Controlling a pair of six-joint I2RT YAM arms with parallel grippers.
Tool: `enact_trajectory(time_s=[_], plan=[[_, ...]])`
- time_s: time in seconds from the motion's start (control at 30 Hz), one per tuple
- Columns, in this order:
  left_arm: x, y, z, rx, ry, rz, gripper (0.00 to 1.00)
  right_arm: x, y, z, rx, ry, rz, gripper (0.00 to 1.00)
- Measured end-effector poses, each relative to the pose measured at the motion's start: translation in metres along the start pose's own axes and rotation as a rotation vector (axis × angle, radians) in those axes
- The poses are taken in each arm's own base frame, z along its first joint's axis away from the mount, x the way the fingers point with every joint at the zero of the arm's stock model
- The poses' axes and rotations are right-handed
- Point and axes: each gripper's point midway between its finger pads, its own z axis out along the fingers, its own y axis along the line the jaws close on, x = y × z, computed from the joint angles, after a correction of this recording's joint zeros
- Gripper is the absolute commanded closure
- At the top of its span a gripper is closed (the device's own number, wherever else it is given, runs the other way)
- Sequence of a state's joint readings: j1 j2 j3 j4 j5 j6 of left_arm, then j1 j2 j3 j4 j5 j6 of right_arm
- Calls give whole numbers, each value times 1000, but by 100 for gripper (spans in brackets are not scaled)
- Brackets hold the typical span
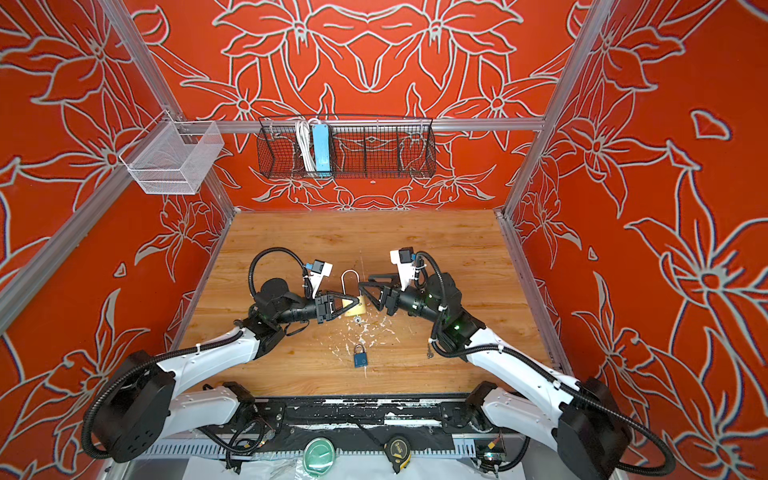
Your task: Unlock with the key
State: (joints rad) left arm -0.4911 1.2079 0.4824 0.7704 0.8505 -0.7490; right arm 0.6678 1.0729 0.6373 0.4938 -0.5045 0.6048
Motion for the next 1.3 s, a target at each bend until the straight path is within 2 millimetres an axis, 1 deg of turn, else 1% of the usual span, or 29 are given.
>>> enact_trajectory(time_s=[0.1, 0.2, 0.23, 0.4, 0.5, 0.53, 0.77, 0.8, 0.83, 0.87, 0.9, 0.93, 1.03, 1.17, 1.3], plan=[[-1, -11, -2, 26, 14, 28, 100, 10, -8, 9, -2, 41, 14, 56], [-3, -16, -3, 37, 17, 45, 100, 21, -12, 16, -15, 82, 36, 65], [-2, -16, -3, 35, 18, 43, 100, 21, -12, 17, -23, 84, 37, 67], [0, -12, -2, 26, 27, 35, 100, 20, -6, 21, -65, 85, 37, 89], [0, -10, 0, 24, 29, 47, 100, 20, -5, 21, -68, 85, 53, 98], [-1, -9, 0, 23, 30, 48, 100, 20, -5, 21, -67, 86, 56, 100], [-3, -8, 2, 21, 30, 54, 100, 19, -5, 22, -71, 80, 52, 100], [-3, -8, 2, 18, 28, 53, 91, 19, -6, 22, -69, 79, 53, 100], [-3, -7, 2, 14, 28, 53, 75, 19, -7, 22, -66, 79, 55, 100], [-3, -5, 2, 8, 27, 53, 63, 19, -8, 23, -61, 78, 58, 100], [-3, -5, 2, 6, 27, 51, 56, 18, -12, 23, -47, 72, 62, 100], [-3, -4, 2, 3, 27, 50, 52, 19, -14, 24, -37, 73, 66, 100], [-4, -4, 2, -3, 21, 46, 48, 21, -23, 25, -5, 71, 85, 100], [-6, -3, 2, -11, 10, 52, 43, 17, -27, 25, 20, 50, 90, 100], [-7, -2, 2, -17, 5, 54, 42, 13, -30, 25, 37, 32, 91, 100]])
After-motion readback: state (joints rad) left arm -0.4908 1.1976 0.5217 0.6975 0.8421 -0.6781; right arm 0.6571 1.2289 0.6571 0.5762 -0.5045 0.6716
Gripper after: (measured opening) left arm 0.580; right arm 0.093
